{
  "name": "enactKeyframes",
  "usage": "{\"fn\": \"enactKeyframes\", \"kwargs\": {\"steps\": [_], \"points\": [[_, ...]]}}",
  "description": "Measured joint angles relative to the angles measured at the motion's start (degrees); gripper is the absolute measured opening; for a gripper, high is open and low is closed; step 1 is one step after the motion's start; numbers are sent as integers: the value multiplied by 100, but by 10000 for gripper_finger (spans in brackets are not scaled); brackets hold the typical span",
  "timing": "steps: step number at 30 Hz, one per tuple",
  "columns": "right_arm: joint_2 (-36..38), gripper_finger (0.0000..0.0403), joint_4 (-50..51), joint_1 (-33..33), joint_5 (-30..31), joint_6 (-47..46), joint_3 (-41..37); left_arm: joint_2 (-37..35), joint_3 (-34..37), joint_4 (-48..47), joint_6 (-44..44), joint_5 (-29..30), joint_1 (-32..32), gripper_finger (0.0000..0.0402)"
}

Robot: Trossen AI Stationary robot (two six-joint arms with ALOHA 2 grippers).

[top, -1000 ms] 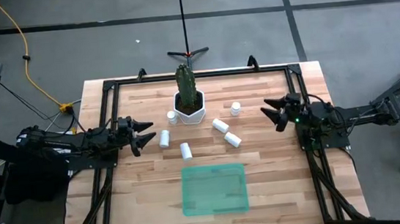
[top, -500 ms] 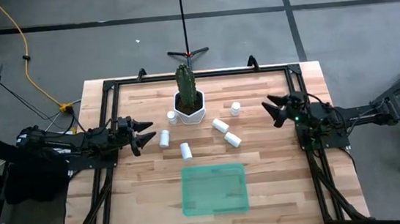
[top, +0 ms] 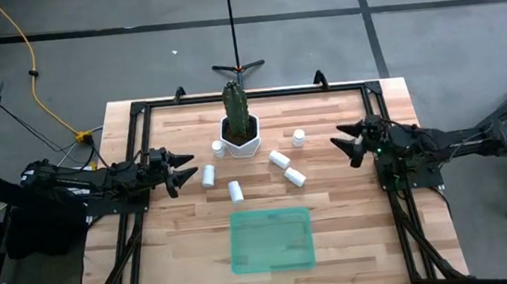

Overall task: Pick and place pill bottles into a basket
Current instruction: Put the white pill bottle into the green bin

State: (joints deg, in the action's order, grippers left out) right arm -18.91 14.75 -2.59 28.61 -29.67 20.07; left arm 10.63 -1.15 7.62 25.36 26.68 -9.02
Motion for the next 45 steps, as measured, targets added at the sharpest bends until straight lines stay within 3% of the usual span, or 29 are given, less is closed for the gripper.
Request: {"fn": "enactKeyframes", "kwargs": {"steps": [8, 19, 28, 33, 39, 45], "points": [[-1970, 293, 1696, 169, -137, -270, 2067, 0, 0, -2, 2, -2, 0, 305], [-5323, 293, 4230, 889, -1955, -640, 4646, 0, 0, -7, 2, -4, 0, 305], [-7296, 293, 4947, 975, -2836, -900, 6025, -2, 0, -9, 4, -17, 0, 305], [-8003, 293, 5188, 871, -3125, -1147, 6430, 0, 0, -9, 4, -52, 0, 305], [-8348, 293, 5178, 562, -3174, -1474, 6439, 0, 0, -41, 4, -154, 0, 305], [-8359, 293, 4978, 313, -2752, -1948, 6438, -2, 0, -158, 4, -175, 0, 305]]}}
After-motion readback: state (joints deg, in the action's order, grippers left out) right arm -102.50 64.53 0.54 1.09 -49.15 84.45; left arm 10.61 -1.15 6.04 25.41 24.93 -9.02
